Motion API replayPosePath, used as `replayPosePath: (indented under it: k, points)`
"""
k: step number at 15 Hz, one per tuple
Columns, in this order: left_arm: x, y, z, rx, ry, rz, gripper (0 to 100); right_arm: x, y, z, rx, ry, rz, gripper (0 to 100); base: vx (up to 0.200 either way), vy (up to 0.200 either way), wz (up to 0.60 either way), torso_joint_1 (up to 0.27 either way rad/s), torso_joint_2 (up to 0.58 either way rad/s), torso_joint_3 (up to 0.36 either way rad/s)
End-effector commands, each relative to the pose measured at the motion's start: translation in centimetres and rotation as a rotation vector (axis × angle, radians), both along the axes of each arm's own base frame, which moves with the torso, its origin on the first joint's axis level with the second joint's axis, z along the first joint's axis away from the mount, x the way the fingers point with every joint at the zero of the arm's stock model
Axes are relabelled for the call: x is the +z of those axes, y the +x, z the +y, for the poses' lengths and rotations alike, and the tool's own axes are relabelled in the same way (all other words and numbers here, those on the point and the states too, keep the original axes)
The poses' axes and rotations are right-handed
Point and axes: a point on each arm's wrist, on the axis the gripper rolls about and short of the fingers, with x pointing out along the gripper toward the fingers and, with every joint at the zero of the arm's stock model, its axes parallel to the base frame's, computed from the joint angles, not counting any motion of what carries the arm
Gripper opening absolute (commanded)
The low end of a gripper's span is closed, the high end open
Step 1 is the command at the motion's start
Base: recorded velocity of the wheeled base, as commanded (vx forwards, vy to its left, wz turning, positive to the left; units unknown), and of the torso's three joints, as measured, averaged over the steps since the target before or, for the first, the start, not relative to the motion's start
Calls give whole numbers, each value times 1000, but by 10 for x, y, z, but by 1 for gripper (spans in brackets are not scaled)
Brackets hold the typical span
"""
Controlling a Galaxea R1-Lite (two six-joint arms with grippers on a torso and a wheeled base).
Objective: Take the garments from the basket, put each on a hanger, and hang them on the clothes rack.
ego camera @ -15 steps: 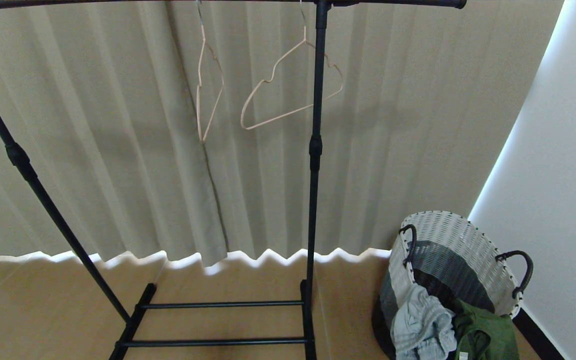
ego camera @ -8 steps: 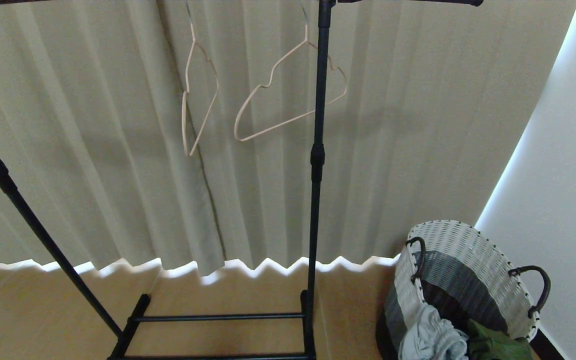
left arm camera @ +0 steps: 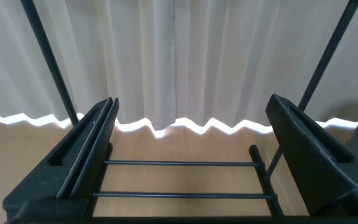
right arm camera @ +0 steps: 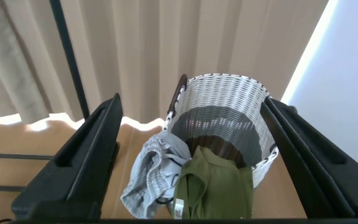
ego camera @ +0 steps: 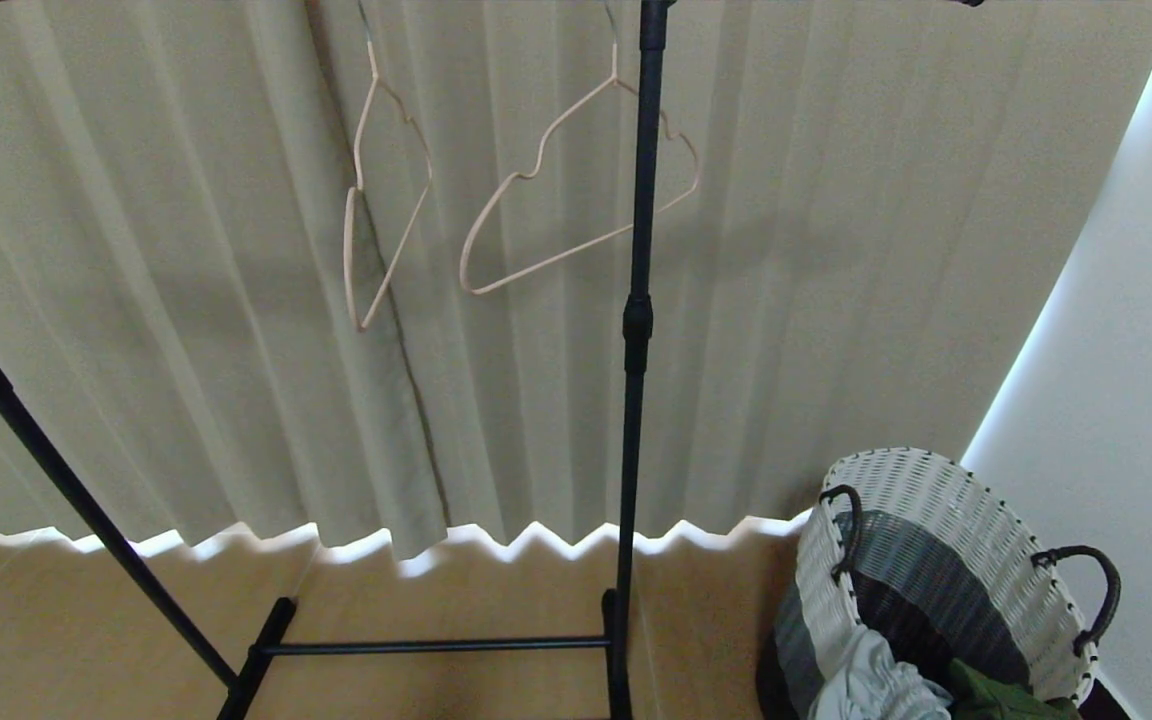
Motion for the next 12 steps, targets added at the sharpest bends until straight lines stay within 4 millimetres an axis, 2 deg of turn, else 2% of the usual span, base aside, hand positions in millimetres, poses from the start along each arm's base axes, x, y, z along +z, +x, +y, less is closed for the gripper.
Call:
replayPosePath:
  k: [1, 5, 7, 8, 9, 11, 12]
  points:
    - [0, 0, 0, 1, -1, -1, 100, 0, 0, 0, 0, -11, 1, 100, 0, 0, 0, 0, 0, 0]
    - [0, 0, 0, -2, 1, -1, 100, 4, -1, 0, 21, -66, -16, 100, 0, 0, 0, 0, 0, 0]
    - [0, 0, 0, -4, 4, -1, 100, 48, -8, 0, 37, -64, -88, 100, 0, 0, 0, 0, 0, 0]
    - [0, 0, 0, -10, 18, 3, 100, 58, -5, -1, 38, -85, -63, 100, 0, 0, 0, 0, 0, 0]
    - [0, 0, -1, -25, 32, 3, 100, 68, 3, 0, 36, -152, -15, 100, 0, 0, 0, 0, 0, 0]
    - [0, 0, -2, -79, 56, 4, 100, 101, 36, -1, 1, -222, 120, 100, 0, 0, 0, 0, 0, 0]
    - [0, 0, -2, -81, 62, 4, 100, 107, 48, -1, -18, -239, 168, 100, 0, 0, 0, 0, 0, 0]
